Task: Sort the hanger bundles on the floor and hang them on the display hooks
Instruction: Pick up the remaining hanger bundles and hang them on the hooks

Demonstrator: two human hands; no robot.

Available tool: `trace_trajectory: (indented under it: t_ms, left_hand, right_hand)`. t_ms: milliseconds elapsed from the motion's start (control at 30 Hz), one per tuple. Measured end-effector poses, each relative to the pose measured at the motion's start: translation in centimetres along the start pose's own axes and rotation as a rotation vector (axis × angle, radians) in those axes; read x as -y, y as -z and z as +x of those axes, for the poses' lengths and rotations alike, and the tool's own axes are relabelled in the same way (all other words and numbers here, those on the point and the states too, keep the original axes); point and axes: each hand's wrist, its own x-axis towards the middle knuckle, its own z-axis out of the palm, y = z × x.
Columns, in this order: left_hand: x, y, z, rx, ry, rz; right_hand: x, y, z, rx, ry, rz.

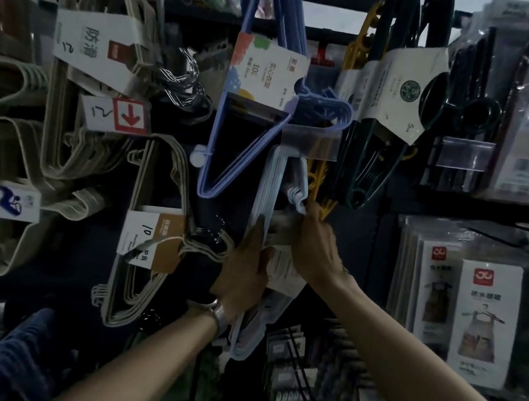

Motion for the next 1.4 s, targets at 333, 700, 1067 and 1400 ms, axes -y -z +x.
trace_trajectory:
  t_ms: [333,700,1067,1400]
  left_hand:
    - [0.6,-0.6,0.7,-0.076,-0.003,-0.048]
    - [-1.1,1.3,-1.5,0.147,0.085,0.085]
    - [1.0,4.2,-8.4,0.432,-0.033,0.088]
    - [5.0,3.0,-23.2,0.829,-0.172,-0.028]
  right_hand:
    - [-0.3,-0.8,1.1,0.032,-0.034,-0.022]
    - [0.7,0.7,-2.1,0.128,-0.162,-0.173]
    - [4.3,0.0,-12.9,0.090,-0.224,-0.392]
    - [9.7,-5.1,-35.1,0.208,-0.617,-0.539]
